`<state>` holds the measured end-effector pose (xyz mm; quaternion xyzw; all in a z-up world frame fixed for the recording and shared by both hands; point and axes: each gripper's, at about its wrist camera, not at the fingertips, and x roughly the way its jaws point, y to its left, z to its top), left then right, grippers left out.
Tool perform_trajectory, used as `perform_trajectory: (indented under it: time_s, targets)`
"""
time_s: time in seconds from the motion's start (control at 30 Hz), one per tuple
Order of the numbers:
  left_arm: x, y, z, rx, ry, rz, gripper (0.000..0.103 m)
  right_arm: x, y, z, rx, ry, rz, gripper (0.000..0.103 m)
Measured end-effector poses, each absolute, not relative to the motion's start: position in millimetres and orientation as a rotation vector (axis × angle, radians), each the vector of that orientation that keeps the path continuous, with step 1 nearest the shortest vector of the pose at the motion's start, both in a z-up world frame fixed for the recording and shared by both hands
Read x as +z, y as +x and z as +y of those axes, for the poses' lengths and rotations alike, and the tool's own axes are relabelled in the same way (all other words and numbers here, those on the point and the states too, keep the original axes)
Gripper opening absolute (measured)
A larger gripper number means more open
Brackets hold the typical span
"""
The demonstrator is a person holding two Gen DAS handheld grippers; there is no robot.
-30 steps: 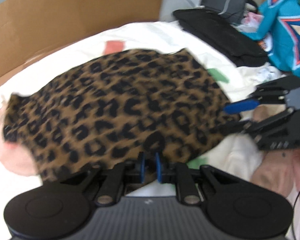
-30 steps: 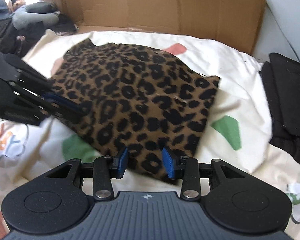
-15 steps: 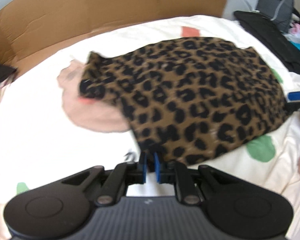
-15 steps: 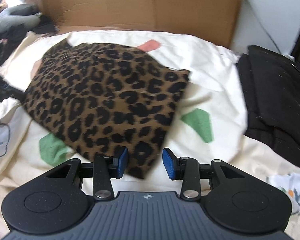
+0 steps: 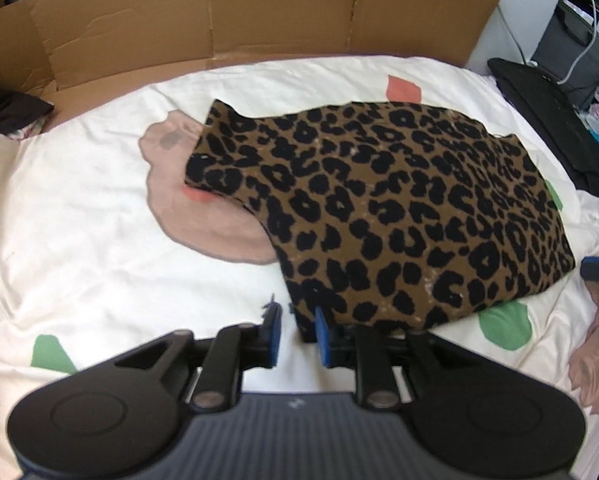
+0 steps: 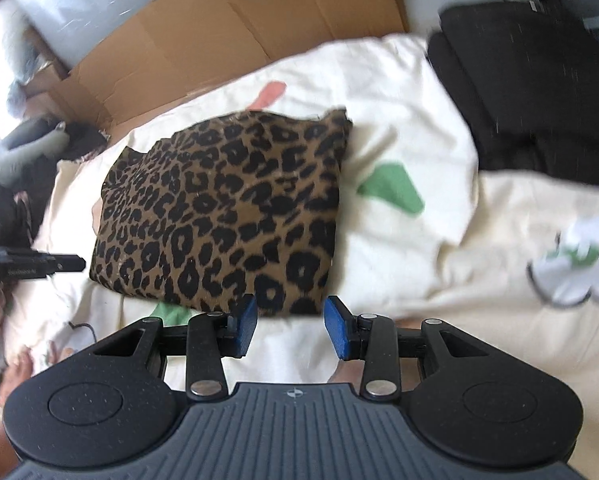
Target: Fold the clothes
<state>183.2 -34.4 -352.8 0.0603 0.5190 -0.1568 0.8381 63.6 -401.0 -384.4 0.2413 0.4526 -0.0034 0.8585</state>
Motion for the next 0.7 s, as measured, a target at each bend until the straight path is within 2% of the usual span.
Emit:
perform_trajectory:
  time_s: [0.4, 0.43, 0.47, 0.53, 0.6, 0.7]
  targets:
    - [-365.3, 184.7, -37.5, -0.316, 0.106, 1.129, 0.026, -424.5, 65.7, -423.6, -0.019, 0.909, 0.928, 0.044]
    - [-365.5, 184.6, -37.8, -0.316, 0.107, 1.130, 0.026, -426.7, 65.1, -426.4, -0.022, 0.945, 0.920, 0.042]
    - [-365.6, 184.5, -38.0, -0.316, 0.107, 1.130, 0.026, -428.5, 64.1, -429.2, -0.023, 0.982, 0.910, 0.032]
    - [-365.9, 184.4, -38.2, -0.316, 0.108, 1.130, 0.026, -430.0, 61.8, -433.7, -0.022, 1.032, 0.895, 0.019]
    - [-366.3, 184.2, -38.0, -0.317, 0.108, 1.129, 0.026, -430.5, 59.0, -436.9, -0.013, 1.072, 0.875, 0.013]
    - [-368.3, 184.0, -37.3, -0.317, 0.105, 1.132, 0.026, -431.7, 56.1, -439.9, -0.007, 1.126, 0.850, 0.013]
